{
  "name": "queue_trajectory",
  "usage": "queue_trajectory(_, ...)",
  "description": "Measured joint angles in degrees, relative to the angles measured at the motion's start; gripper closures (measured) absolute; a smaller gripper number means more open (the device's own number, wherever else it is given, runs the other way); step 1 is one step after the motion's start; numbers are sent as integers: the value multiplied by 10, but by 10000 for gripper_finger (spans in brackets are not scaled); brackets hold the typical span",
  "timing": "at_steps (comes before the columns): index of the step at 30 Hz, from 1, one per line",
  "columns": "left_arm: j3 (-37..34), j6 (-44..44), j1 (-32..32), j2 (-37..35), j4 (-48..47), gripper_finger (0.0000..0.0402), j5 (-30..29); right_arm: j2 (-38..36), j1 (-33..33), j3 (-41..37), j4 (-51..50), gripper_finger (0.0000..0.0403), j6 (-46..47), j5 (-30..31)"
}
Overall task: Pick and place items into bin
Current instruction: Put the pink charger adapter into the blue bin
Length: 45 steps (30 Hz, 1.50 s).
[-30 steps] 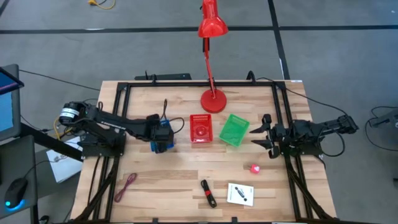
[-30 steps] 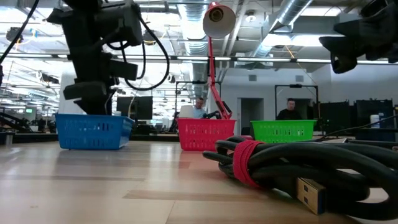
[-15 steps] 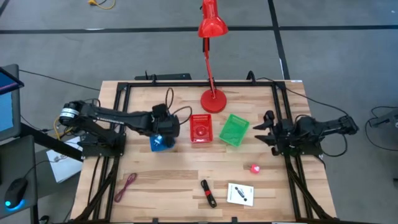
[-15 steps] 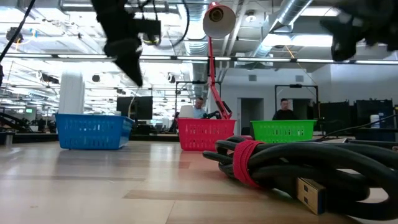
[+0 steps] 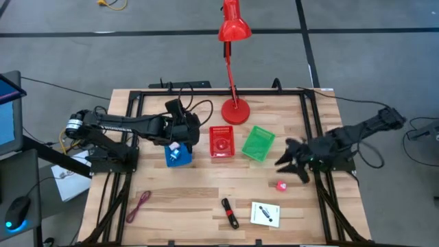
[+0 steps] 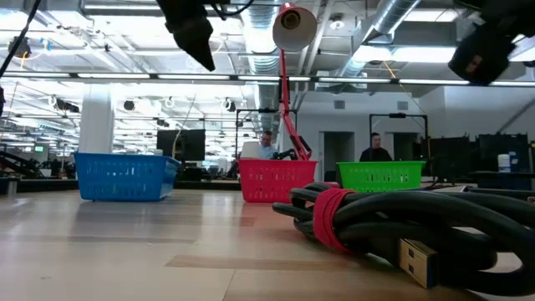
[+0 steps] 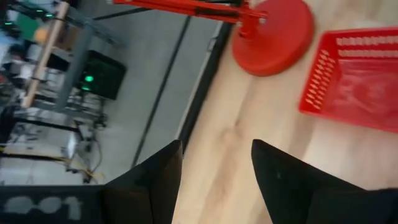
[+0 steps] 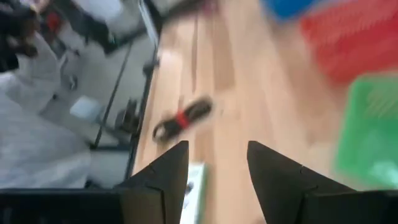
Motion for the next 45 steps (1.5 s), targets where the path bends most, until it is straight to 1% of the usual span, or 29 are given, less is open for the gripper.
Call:
queue_trajectory(3,0,-15,0,0,-1,217,-26,84,46,13,-2,258,64,-7)
queue_trajectory(6,0,-20,0,0,-1,217,-40,168,82,31,-5,270,128,-58)
queue_trajectory(8,0,-18,0,0,-1,217,-51,207,105,48,-6,277,138,-75)
queue_trajectory(10,0,-16,0,0,-1,217,-62,238,116,67,-14,282,135,-66)
queue_trajectory(13,0,-16,0,0,0,217,-82,277,109,100,-76,284,172,-54)
queue_trajectory(17,0,-15,0,0,-4,217,-85,323,114,147,-181,279,216,-55)
queue_trajectory(19,0,-11,0,0,-4,217,-85,349,117,161,-219,274,218,-55)
queue_trajectory(22,0,-4,0,0,-1,217,-85,384,116,174,-231,257,218,-65)
queue_trajectory(25,0,-3,0,0,0,217,-85,410,104,180,-240,230,208,-84)
queue_trajectory(29,0,-4,0,0,1,217,-85,428,83,188,-265,189,183,-84)
queue_trajectory(32,0,-3,0,0,-1,217,-85,434,70,188,-276,167,177,-83)
queue_trajectory(35,0,-4,0,0,-1,217,-85,442,65,185,-294,160,177,-74)
queue_trajectory(38,0,-4,0,0,-2,217,-84,467,70,184,-298,159,176,-67)
queue_trajectory(41,0,-3,0,0,-1,217,-81,496,73,184,-282,161,158,-68)
queue_trajectory(45,0,-3,0,0,0,217,-77,532,72,184,-288,163,138,-70)
